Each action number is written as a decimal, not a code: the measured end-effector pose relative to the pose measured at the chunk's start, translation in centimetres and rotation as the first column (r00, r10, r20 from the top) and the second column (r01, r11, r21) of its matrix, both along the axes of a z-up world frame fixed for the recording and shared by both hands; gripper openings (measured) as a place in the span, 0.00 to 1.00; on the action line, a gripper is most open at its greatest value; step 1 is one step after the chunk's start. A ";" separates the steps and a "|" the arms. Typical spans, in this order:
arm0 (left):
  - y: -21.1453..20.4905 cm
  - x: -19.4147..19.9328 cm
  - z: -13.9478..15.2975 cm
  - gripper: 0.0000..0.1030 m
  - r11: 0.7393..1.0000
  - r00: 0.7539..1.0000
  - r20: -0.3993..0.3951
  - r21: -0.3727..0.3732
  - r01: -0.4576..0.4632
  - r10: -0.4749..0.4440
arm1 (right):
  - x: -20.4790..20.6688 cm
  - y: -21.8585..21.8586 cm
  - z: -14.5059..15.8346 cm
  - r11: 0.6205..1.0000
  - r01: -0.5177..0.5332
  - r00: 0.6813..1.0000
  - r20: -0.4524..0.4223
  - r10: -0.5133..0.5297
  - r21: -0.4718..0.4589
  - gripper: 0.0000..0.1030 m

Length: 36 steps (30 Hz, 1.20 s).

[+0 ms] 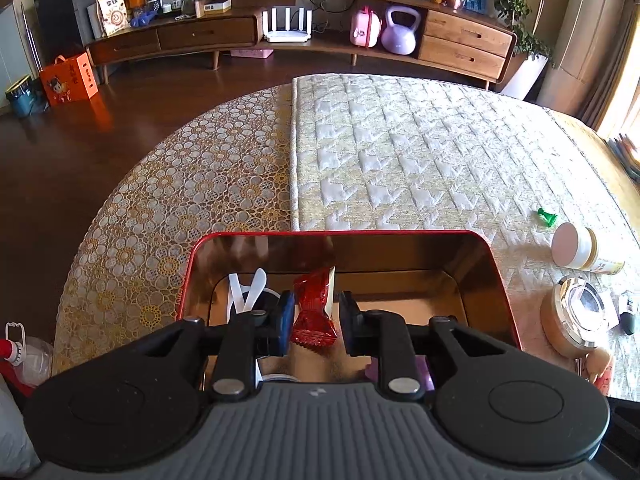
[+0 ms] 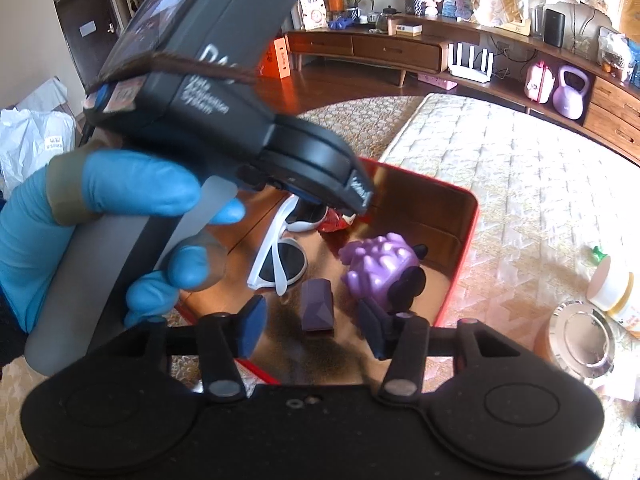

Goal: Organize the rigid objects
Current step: 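Open right tool to drop purple block while left tool releases red wrapper in tin, then move both tools back over the remaining items on the table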

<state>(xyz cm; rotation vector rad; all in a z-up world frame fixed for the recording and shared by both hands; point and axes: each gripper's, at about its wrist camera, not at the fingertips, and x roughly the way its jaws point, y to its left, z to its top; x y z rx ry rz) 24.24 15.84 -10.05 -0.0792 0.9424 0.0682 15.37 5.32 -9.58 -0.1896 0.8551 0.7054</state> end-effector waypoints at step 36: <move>-7.6 -9.3 5.3 0.81 0.996 0.981 0.178 -0.039 0.084 -0.076 | -6.0 -16.3 4.4 0.968 0.216 0.965 0.125 -0.232 0.129 1.00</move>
